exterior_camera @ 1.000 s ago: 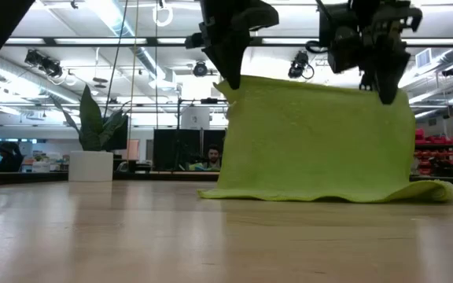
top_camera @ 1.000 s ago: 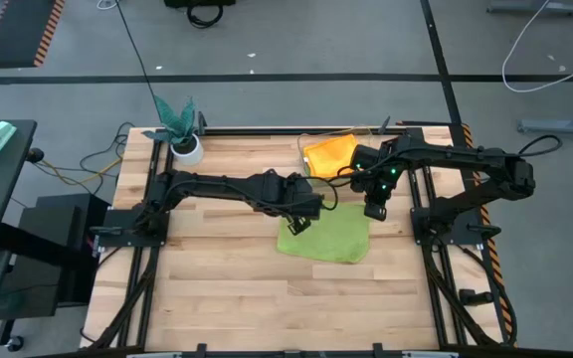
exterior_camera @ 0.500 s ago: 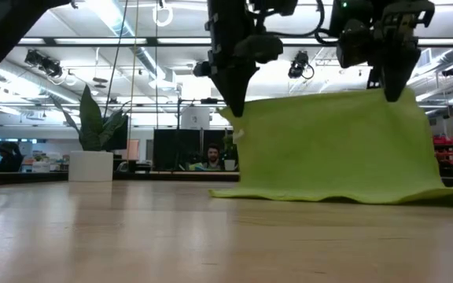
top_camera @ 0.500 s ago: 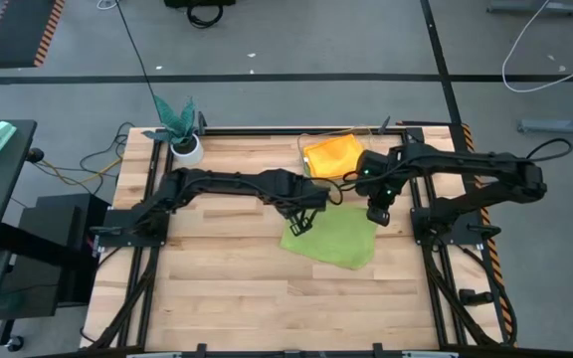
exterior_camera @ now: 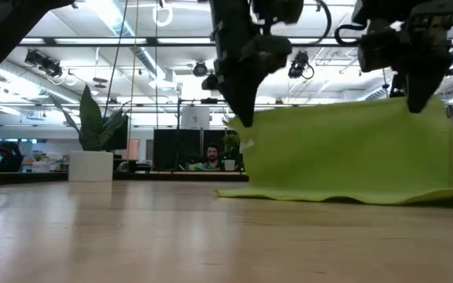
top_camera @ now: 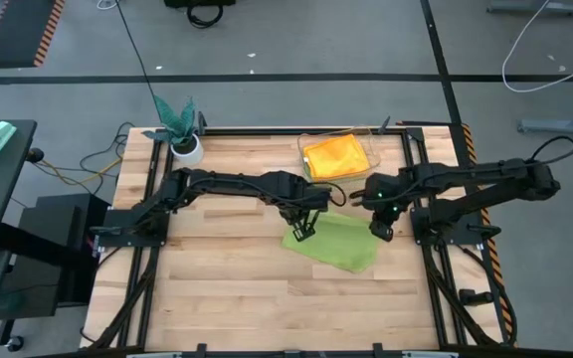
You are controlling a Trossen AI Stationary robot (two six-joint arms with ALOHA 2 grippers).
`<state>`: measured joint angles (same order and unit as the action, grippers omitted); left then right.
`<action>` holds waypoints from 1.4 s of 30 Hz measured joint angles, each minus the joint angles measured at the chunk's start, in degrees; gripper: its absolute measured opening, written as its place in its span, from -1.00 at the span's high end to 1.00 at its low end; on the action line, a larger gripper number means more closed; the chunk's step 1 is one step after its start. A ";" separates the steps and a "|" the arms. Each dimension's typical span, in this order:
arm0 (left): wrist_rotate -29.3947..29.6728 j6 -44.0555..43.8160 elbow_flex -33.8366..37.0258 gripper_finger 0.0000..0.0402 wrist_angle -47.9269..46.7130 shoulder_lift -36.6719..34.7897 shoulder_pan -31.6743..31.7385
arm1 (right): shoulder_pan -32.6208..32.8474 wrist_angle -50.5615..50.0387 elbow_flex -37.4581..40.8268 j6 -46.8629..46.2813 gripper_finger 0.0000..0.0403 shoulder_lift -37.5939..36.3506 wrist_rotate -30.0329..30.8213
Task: Fold microfiber towels
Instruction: Fold the light green towel
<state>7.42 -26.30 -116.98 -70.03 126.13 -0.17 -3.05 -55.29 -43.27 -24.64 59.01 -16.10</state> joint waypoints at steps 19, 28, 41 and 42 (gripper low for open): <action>-8.50 1.39 4.08 0.99 5.34 0.06 0.51 | 18.65 12.43 2.04 -13.33 1.00 8.28 3.57; -12.76 1.51 7.50 0.98 6.90 1.17 0.03 | 22.34 19.71 1.97 -12.85 1.00 16.75 3.22; -12.33 1.26 10.56 0.81 8.52 0.77 -1.07 | 22.38 22.70 1.90 -10.93 0.85 19.51 0.97; -12.25 1.30 10.49 0.79 8.64 0.72 -1.02 | 22.38 22.69 1.93 -10.62 0.81 20.10 0.36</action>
<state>-4.83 -25.00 -106.49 -61.39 126.85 -1.19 19.33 -32.60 -41.34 -35.27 79.11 -15.74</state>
